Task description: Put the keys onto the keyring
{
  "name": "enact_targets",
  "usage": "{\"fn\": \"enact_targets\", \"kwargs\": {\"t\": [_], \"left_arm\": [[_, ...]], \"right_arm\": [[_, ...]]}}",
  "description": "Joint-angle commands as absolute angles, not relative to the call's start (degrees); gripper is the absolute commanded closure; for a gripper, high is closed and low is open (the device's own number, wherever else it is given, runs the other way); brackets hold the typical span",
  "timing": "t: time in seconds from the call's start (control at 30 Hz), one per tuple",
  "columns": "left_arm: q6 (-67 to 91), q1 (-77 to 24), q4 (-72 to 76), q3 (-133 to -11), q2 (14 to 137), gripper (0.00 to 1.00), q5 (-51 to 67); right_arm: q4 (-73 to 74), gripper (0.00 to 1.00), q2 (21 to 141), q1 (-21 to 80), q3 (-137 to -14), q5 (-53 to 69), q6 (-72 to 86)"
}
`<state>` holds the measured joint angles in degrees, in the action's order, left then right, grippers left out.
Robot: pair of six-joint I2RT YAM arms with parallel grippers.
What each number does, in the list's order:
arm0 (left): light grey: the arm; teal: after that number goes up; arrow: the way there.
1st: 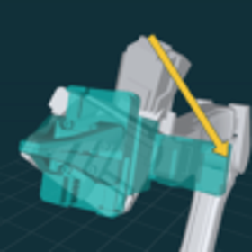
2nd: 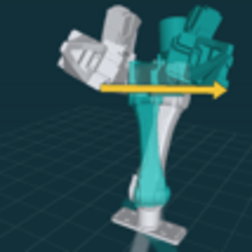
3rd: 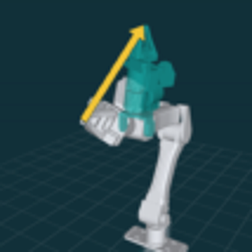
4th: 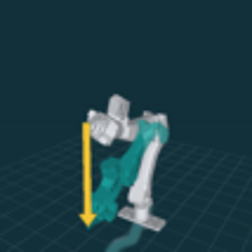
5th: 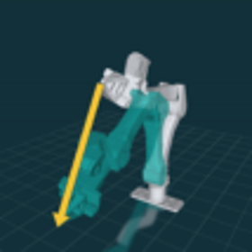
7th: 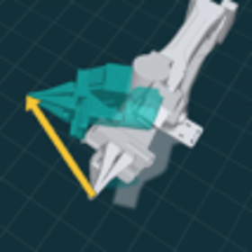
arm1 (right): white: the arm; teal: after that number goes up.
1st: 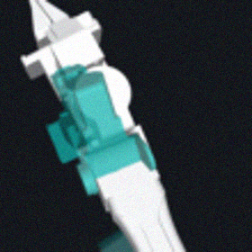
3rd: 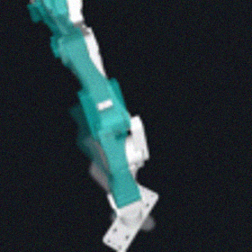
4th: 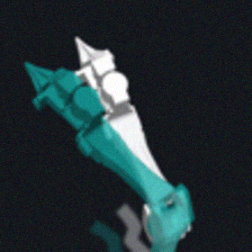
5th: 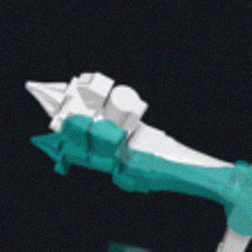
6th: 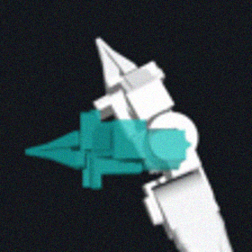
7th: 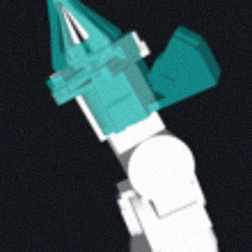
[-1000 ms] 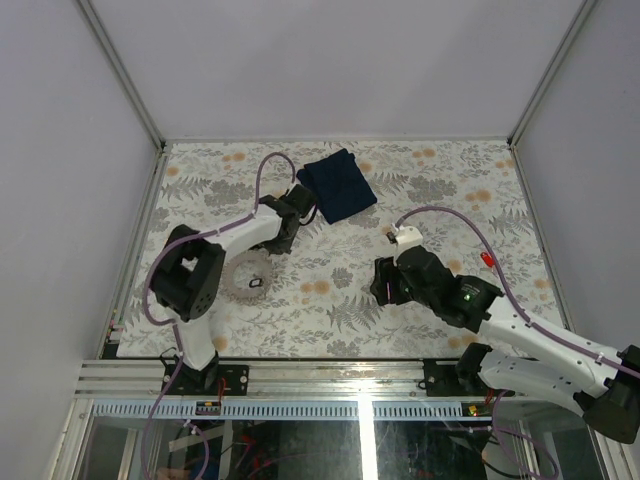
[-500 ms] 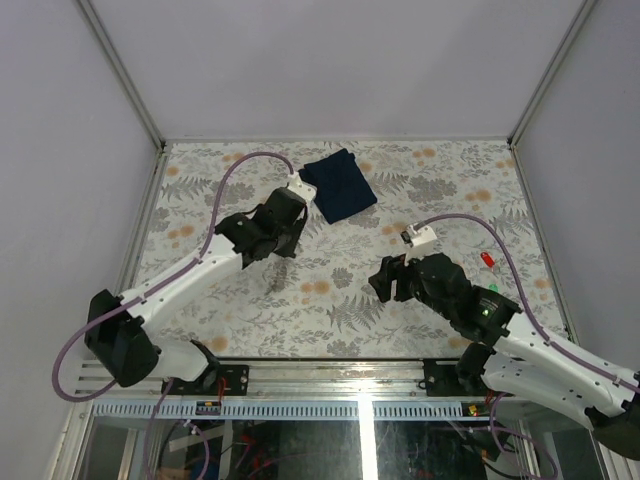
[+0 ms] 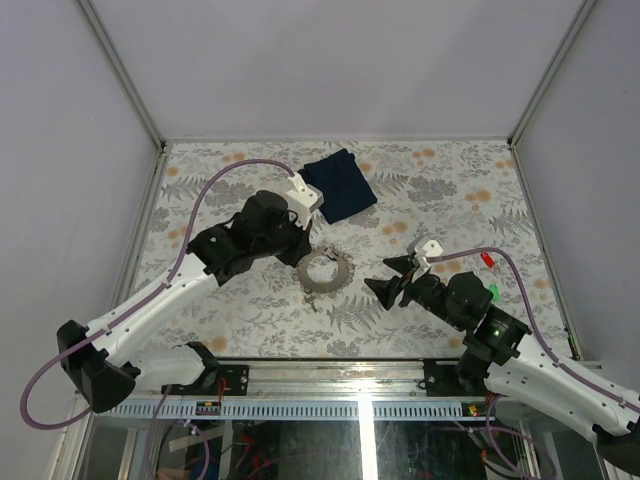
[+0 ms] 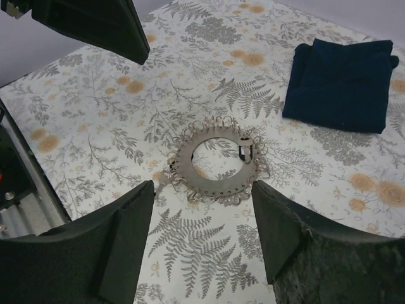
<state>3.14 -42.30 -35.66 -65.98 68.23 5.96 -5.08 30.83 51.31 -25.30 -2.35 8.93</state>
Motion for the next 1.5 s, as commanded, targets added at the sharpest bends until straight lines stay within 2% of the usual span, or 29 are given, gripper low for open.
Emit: {"fn": "enact_targets", "kwargs": {"t": [0.0, 0.07, 0.17, 0.3, 0.37, 0.47, 0.63, 0.73, 1.1, 1.27, 1.47], "left_arm": [[2.6, -42.5, -31.8, -64.2, 68.5, 1.00, 6.6], [4.7, -42.4, -31.3, -63.2, 68.9, 0.97, 4.8], [9.2, -41.5, -30.2, -61.5, 69.9, 0.85, 3.1], [14.2, -37.0, -27.2, -58.3, 70.8, 0.76, 7.7], [16.0, -35.2, -26.5, -57.1, 71.4, 0.63, 7.2], [17.1, -33.4, -26.8, -57.6, 74.9, 0.56, 5.0], [19.5, -31.4, -27.6, -62.0, 82.4, 0.55, 3.6], [20.3, -31.0, -28.2, -62.2, 82.1, 0.55, 1.0], [22.0, -27.9, -28.5, -50.9, 62.1, 0.44, -4.0], [22.0, -27.9, -30.2, -48.3, 56.8, 0.43, -4.4], [22.0, -27.9, -30.6, -46.9, 54.2, 0.43, -4.1]], "right_arm": [[-9.9, 0.32, 31.3, 51.2, -26.9, -3.6, 2.5], [-5.5, 0.35, 32.8, 51.2, -29.5, -6.9, 3.0], [2.6, 0.34, 36.3, 51.2, -33.7, -10.3, 6.1], [11.9, 0.32, 42.9, 51.2, -38.3, -13.1, 10.9], [15.1, 0.32, 46.4, 51.2, -39.9, -13.5, 13.4], [16.0, 0.33, 49.8, 51.2, -41.0, -12.1, 16.5], [16.1, 0.39, 54.7, 51.2, -42.2, -13.2, 21.3], [16.0, 0.39, 59.7, 51.0, -44.9, -11.5, 22.1], [16.3, 0.46, 86.0, 49.4, -64.8, -2.7, 20.7], [16.1, 0.53, 97.6, 45.9, -74.3, 3.9, 21.0], [19.9, 0.59, 109.0, 44.6, -85.7, 5.1, 18.4]]}}
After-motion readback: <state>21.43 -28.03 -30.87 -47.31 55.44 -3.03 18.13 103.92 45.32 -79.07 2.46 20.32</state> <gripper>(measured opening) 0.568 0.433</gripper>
